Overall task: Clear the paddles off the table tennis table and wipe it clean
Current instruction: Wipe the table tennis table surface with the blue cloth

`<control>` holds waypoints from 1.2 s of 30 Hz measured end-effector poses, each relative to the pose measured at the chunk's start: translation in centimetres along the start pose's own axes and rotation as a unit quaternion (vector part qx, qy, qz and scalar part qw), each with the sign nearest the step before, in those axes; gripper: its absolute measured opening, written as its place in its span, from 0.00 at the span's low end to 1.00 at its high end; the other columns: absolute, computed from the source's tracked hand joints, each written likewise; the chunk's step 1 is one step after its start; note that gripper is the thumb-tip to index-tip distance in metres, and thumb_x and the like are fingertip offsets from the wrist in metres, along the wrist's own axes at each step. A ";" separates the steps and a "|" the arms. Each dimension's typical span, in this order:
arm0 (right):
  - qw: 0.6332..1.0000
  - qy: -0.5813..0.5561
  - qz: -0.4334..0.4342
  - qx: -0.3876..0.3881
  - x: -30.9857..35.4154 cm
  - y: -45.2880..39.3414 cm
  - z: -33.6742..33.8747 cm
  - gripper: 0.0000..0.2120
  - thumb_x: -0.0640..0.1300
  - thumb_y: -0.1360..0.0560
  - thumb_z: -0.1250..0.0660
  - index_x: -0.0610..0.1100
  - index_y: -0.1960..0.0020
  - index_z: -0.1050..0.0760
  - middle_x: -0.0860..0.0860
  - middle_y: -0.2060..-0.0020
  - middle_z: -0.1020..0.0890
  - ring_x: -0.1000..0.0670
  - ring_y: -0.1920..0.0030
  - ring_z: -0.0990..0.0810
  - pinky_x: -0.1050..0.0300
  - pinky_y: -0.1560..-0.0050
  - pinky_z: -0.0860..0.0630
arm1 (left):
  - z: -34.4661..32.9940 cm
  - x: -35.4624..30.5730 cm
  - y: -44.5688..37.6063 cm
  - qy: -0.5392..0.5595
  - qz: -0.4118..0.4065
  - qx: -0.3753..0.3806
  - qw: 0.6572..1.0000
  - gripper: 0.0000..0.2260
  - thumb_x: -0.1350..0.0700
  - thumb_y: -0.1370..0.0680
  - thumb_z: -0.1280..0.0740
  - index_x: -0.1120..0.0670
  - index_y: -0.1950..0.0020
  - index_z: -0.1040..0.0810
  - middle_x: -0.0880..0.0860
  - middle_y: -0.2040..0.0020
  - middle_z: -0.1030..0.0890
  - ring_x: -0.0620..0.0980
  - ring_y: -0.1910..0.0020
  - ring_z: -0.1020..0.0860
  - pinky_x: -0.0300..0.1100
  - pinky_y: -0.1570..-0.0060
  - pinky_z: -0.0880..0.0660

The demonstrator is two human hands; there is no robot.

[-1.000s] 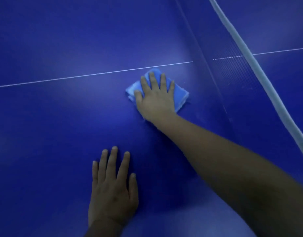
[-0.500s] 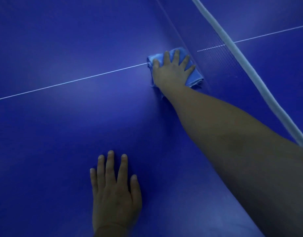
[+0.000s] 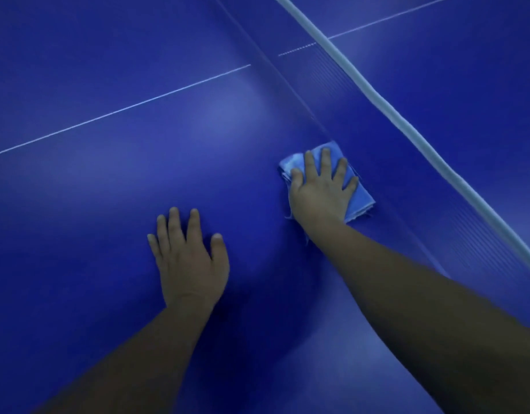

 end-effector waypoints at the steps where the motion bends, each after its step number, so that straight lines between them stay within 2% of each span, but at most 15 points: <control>1: 1.000 0.000 -0.008 0.004 -1.5 1.6 0.0 0.28 0.61 0.18 0.59 0.57 0.19 0.54 0.54 0.19 0.57 0.44 0.20 0.60 0.35 0.24 0.61 | 0.2 0.1 0.1 0.010 -0.005 -0.001 1.000 0.30 0.43 0.21 0.47 0.56 0.22 0.36 0.59 0.19 0.44 0.57 0.20 0.52 0.53 0.22 0.61; 5: 0.999 0.010 -0.047 0.008 -6.7 7.0 0.3 0.27 0.61 0.17 0.59 0.58 0.19 0.55 0.55 0.19 0.56 0.46 0.20 0.60 0.36 0.24 0.60 | 0.7 0.7 1.5 0.039 -0.049 0.015 0.998 0.24 0.51 0.17 0.40 0.59 0.23 0.34 0.60 0.20 0.43 0.57 0.20 0.50 0.55 0.21 0.58; 12: 0.994 0.021 -0.105 0.019 -13.7 14.5 0.4 0.27 0.61 0.17 0.60 0.57 0.19 0.56 0.57 0.20 0.57 0.47 0.20 0.59 0.39 0.23 0.59 | 0.4 -1.6 10.6 0.012 -0.231 0.088 0.969 0.24 0.48 0.20 0.46 0.59 0.28 0.28 0.59 0.23 0.36 0.58 0.22 0.42 0.55 0.21 0.55; 17: 0.990 0.011 -0.140 0.016 -18.7 19.9 0.5 0.27 0.61 0.17 0.60 0.57 0.19 0.55 0.58 0.20 0.57 0.48 0.20 0.59 0.41 0.23 0.59 | -1.1 -3.5 16.9 0.005 -0.309 0.135 0.941 0.23 0.50 0.20 0.45 0.60 0.30 0.26 0.60 0.25 0.33 0.59 0.23 0.40 0.59 0.22 0.50; 20: 0.990 0.018 -0.141 -0.025 -21.2 22.9 0.2 0.26 0.59 0.16 0.57 0.55 0.20 0.46 0.57 0.20 0.47 0.46 0.20 0.50 0.41 0.25 0.49 | -1.9 -3.4 19.0 -0.033 -0.329 0.161 0.930 0.23 0.49 0.20 0.45 0.60 0.30 0.26 0.60 0.24 0.34 0.59 0.22 0.41 0.60 0.23 0.50; 23: 0.988 0.014 -0.141 -0.058 -24.3 25.1 0.5 0.25 0.58 0.18 0.49 0.52 0.24 0.33 0.55 0.24 0.33 0.43 0.27 0.36 0.40 0.36 0.34 | -2.2 -3.2 19.6 -0.068 -0.343 0.178 0.920 0.24 0.49 0.20 0.47 0.60 0.29 0.28 0.60 0.23 0.36 0.59 0.22 0.42 0.57 0.22 0.53; 25: 0.991 0.051 -0.076 -0.102 -26.9 26.7 1.2 0.19 0.50 0.20 0.42 0.45 0.33 0.23 0.49 0.31 0.25 0.40 0.33 0.29 0.42 0.44 0.30 | -2.2 -3.5 19.6 -0.074 -0.336 0.179 0.922 0.25 0.48 0.20 0.47 0.60 0.29 0.28 0.60 0.23 0.36 0.59 0.22 0.43 0.55 0.21 0.55; 27: 0.991 0.096 -0.026 -0.088 -31.0 28.7 1.6 0.13 0.39 0.24 0.36 0.38 0.42 0.19 0.42 0.36 0.24 0.38 0.37 0.25 0.44 0.49 0.26 | -2.3 -3.7 19.6 -0.084 -0.331 0.180 0.922 0.25 0.48 0.20 0.47 0.60 0.29 0.29 0.60 0.23 0.37 0.59 0.21 0.43 0.54 0.21 0.56; 28: 0.994 0.070 -0.074 -0.029 -33.0 29.7 2.2 0.15 0.37 0.27 0.32 0.38 0.41 0.20 0.41 0.37 0.26 0.38 0.40 0.25 0.45 0.51 0.24 | -2.2 -3.8 19.6 -0.088 -0.332 0.181 0.922 0.25 0.48 0.20 0.48 0.60 0.28 0.30 0.60 0.23 0.37 0.59 0.21 0.43 0.55 0.21 0.56; 29: 0.986 0.026 -0.163 0.034 -34.8 30.7 2.7 0.18 0.37 0.27 0.31 0.40 0.38 0.22 0.41 0.38 0.28 0.38 0.43 0.25 0.46 0.51 0.23 | -2.3 -3.8 19.7 -0.089 -0.332 0.182 0.921 0.25 0.48 0.20 0.48 0.60 0.28 0.30 0.61 0.23 0.37 0.59 0.21 0.43 0.55 0.21 0.56; 31: 0.935 -0.016 -0.340 0.096 -37.6 32.9 2.9 0.17 0.43 0.26 0.34 0.44 0.38 0.23 0.42 0.42 0.27 0.38 0.49 0.24 0.48 0.52 0.25 | -2.2 -3.9 19.7 -0.089 -0.334 0.178 0.921 0.25 0.48 0.20 0.48 0.61 0.29 0.30 0.61 0.24 0.37 0.59 0.21 0.43 0.56 0.21 0.56; 32: 0.929 -0.027 -0.364 0.065 -37.7 33.7 3.2 0.17 0.45 0.26 0.38 0.44 0.40 0.23 0.40 0.42 0.26 0.36 0.50 0.24 0.48 0.52 0.27 | -2.2 -3.9 19.8 -0.088 -0.334 0.179 0.921 0.25 0.48 0.20 0.48 0.61 0.29 0.30 0.61 0.24 0.37 0.59 0.22 0.43 0.56 0.21 0.55; 33: 0.933 -0.051 -0.356 -0.003 -37.2 34.1 3.5 0.18 0.48 0.26 0.40 0.44 0.39 0.22 0.39 0.40 0.26 0.35 0.47 0.24 0.47 0.51 0.27 | -2.1 -3.9 19.8 -0.085 -0.331 0.178 0.923 0.25 0.49 0.20 0.48 0.61 0.29 0.30 0.61 0.24 0.36 0.59 0.22 0.43 0.56 0.21 0.55; 34: 0.940 -0.079 -0.324 -0.074 -35.6 33.9 4.0 0.19 0.49 0.24 0.41 0.45 0.37 0.22 0.39 0.37 0.26 0.36 0.43 0.25 0.47 0.48 0.27 | -2.1 -4.0 19.7 -0.085 -0.328 0.177 0.924 0.25 0.49 0.21 0.48 0.61 0.29 0.30 0.61 0.24 0.36 0.59 0.22 0.43 0.56 0.21 0.55; 36: 0.940 -0.131 -0.264 -0.171 -31.7 32.1 4.4 0.17 0.49 0.20 0.38 0.46 0.34 0.23 0.42 0.33 0.28 0.40 0.37 0.26 0.55 0.42 0.29 | -2.2 -4.1 19.7 -0.092 -0.327 0.183 0.923 0.25 0.49 0.21 0.48 0.61 0.29 0.30 0.60 0.24 0.37 0.59 0.21 0.44 0.56 0.21 0.55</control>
Point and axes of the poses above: each hand's wrist, its own y-axis away from the middle knuckle, its own z-axis out of the back of the hand, x = y × z, the point moved 1 cm from there along -y, towards the middle knuckle
